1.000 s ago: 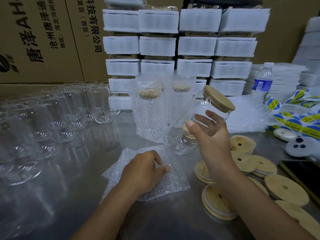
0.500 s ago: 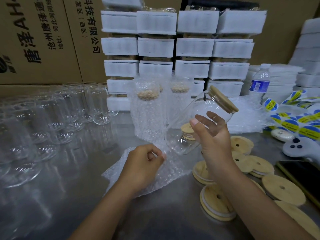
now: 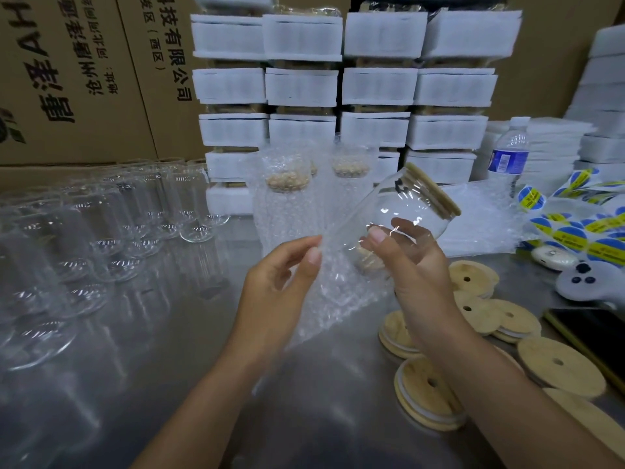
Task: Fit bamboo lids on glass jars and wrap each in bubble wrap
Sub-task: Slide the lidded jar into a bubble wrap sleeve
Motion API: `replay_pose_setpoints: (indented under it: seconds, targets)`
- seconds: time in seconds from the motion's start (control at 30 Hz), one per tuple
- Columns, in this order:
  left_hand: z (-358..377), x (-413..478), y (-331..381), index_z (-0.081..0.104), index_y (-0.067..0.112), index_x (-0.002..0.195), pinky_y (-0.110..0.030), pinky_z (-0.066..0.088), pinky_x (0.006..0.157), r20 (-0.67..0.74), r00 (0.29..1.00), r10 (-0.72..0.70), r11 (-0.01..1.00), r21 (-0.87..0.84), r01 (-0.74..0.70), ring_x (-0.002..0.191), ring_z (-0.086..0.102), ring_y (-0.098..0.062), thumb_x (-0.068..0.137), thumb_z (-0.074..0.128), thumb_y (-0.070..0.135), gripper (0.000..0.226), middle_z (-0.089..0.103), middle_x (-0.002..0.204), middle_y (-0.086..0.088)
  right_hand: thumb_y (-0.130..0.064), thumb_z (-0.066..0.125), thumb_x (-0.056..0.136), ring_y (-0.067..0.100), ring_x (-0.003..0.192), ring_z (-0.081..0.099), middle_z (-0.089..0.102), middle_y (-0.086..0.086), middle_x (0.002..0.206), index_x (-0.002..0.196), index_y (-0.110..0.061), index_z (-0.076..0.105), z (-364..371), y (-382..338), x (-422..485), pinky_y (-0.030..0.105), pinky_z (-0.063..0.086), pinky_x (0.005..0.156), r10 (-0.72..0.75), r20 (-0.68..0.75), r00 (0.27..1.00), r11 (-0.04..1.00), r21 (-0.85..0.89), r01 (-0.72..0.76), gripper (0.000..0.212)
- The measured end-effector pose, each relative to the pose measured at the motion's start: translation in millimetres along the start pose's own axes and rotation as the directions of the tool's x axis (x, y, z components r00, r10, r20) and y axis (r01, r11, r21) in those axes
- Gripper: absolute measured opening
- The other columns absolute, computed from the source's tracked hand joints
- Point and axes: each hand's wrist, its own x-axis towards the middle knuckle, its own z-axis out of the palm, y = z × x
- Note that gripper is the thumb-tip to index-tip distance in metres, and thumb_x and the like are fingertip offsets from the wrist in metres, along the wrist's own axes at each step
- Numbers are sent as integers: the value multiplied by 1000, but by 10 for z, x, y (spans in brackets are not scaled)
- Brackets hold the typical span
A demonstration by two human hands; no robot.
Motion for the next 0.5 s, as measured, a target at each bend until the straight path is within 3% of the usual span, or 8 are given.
replay_pose_setpoints:
  seconds: [0.03,0.1,0.17,0.23,0.3,0.37,0.43,0.5]
  targets:
    - [-8,-19,-5,63,48,110,-11,40,96,66,998,12,998,67,-17,115,52,12,71,70,63,43,62,119,28,-48,73,46,-2,86,68,69,0,108,116,-17,51,7,-6,-11,6,47,63,-6,-7,1000,1000,-3,6,79]
    - [-18,-84,-11,35,64,129,-7,28,104,231,972,40,950,292,-109,130,28,20,56,74,68,82,34,139,41,-50,71,47,-9,83,66,67,-5,106,118,-16,51,25,-14,-55,3,45,60,-19,-20,1000,1000,-18,19,81]
    - [8,-118,-35,6,58,139,-25,19,116,330,937,118,820,499,-279,134,7,22,52,81,60,115,9,146,42,-58,72,43,-5,90,65,67,-8,106,115,-21,51,54,-6,-108,5,48,63,-14,-33,999,998,-57,12,83]
    - [47,-123,-70,8,38,143,-38,26,113,283,922,266,696,605,-387,135,19,9,56,88,45,118,22,150,21,-69,78,44,4,102,65,67,-8,109,112,-26,52,99,17,-157,15,51,77,-3,-18,1000,992,-125,1,85]
    - [68,-109,-68,19,20,147,-33,33,102,146,927,345,673,650,-353,128,40,-12,59,85,47,114,44,142,-3,-74,75,44,3,110,60,65,-13,114,112,-32,50,138,44,-185,22,50,87,2,29,1000,980,-201,3,84]
    - [81,-105,-54,29,12,146,-31,36,96,60,923,381,666,674,-319,122,50,-20,59,76,54,107,51,136,-9,-82,68,43,-7,111,55,60,-19,118,109,-39,48,161,39,-214,12,47,84,7,92,996,965,-261,18,81]
    - [71,-116,-61,25,16,144,-26,37,93,10,925,381,694,658,-293,119,46,-11,60,70,61,106,52,134,-4,-85,59,52,-15,111,50,56,-22,119,108,-43,52,160,25,-229,7,43,83,-35,162,986,933,-348,90,70]
    - [45,-118,-35,21,26,143,-9,32,93,-29,942,335,771,582,-257,117,40,4,59,66,67,104,46,130,10,-84,45,63,-8,127,39,50,-18,131,112,-46,55,152,27,-221,19,37,102,-71,234,970,874,-454,173,63]
